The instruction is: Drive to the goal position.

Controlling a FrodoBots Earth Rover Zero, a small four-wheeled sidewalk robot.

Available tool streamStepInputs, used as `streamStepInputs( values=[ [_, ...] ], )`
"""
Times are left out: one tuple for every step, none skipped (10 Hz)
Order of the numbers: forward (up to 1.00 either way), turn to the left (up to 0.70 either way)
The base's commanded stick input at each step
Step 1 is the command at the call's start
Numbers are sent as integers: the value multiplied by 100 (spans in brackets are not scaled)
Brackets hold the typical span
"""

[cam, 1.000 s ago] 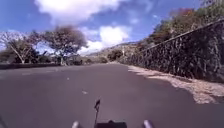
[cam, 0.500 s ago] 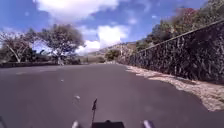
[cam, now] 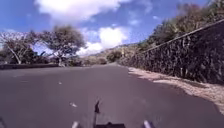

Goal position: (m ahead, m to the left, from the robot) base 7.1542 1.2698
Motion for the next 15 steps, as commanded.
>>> streamStepInputs(
  values=[
    [63, -32],
    [63, -32],
    [63, -32],
    [63, -32],
    [63, -26],
    [63, -19],
    [63, -13],
    [63, -8],
    [63, -3],
    [63, 0],
    [63, 0],
    [63, 0],
    [63, 0],
    [63, 0],
    [63, 0]
  ],
)
